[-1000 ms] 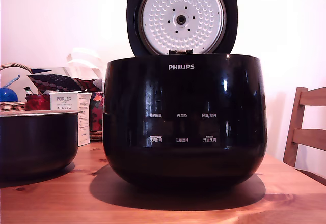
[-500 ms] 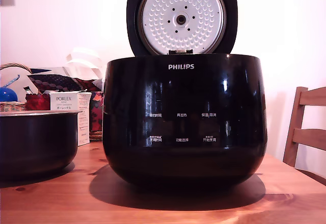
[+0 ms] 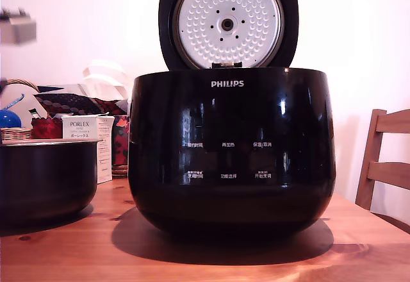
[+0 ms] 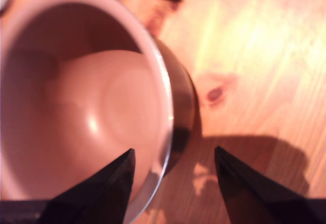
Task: Pick up the metallic pot next to the rice cooker
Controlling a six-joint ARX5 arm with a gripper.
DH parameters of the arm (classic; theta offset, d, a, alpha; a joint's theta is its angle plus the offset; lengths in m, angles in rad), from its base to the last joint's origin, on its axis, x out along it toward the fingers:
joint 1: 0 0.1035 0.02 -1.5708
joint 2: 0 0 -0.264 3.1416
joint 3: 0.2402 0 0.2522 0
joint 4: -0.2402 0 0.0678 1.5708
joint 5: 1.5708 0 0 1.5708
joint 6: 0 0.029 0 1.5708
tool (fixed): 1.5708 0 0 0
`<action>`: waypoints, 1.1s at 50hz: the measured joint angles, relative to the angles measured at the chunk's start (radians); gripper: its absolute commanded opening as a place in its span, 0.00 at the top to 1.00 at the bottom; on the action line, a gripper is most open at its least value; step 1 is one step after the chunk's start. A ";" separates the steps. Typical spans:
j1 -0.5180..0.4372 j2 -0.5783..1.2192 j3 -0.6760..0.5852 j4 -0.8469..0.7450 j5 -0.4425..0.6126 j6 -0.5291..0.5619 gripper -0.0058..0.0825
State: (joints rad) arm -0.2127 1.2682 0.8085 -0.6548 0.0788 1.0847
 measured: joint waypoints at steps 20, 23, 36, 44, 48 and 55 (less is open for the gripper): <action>-0.002 0.148 0.123 -0.084 0.000 0.000 0.48; -0.003 0.161 0.123 -0.103 0.000 0.000 0.49; -0.008 0.162 0.143 -0.182 -0.002 0.000 0.55; -0.008 0.162 0.186 -0.226 -0.002 -0.002 0.55; -0.008 0.162 0.200 -0.240 -0.002 -0.008 0.55; -0.008 0.176 0.200 -0.266 0.001 -0.035 0.55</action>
State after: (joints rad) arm -0.2211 1.4445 1.0080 -0.9211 0.0799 1.0500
